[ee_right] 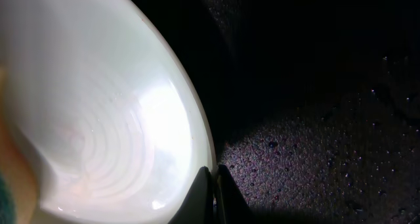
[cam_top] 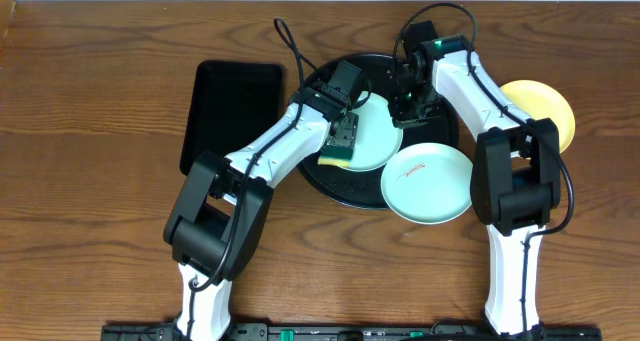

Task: Clean dirty plates on tray and stack at the side
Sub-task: 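Scrub the pale green plate again with the sponge in the left gripper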

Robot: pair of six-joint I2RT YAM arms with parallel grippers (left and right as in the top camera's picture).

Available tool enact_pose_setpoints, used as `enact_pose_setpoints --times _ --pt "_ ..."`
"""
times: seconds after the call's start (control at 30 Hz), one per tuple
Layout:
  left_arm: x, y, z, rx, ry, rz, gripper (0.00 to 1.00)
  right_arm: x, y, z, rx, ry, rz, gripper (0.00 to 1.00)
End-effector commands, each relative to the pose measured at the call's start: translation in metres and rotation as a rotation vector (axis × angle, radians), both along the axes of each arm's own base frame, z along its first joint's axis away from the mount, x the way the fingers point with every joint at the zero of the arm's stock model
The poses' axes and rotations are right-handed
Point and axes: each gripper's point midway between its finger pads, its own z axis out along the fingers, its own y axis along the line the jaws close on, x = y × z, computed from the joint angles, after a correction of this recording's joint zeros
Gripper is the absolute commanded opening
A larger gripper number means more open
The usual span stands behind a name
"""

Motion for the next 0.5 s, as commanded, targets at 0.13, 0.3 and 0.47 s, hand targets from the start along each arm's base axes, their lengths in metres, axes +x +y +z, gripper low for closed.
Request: enact_pose_setpoints --times 0.13,0.3,0.47 --pt "-0.003 -0.005 0.014 0.008 -0.008 -0.057 0.77 0.004 -0.006 0.018 -0.008 -0.042 0.0 0.01" --pt "-0.019 -0.033 0.011 -0.11 0.058 -0.088 0.77 0.004 -0.006 0.018 -0.008 -0.041 0.0 0.01" --pt "-0.027 -0.041 0.01 -0.166 0.092 -0.037 0.77 0.003 -0.006 0.018 -0.009 -0.037 0.0 0.01"
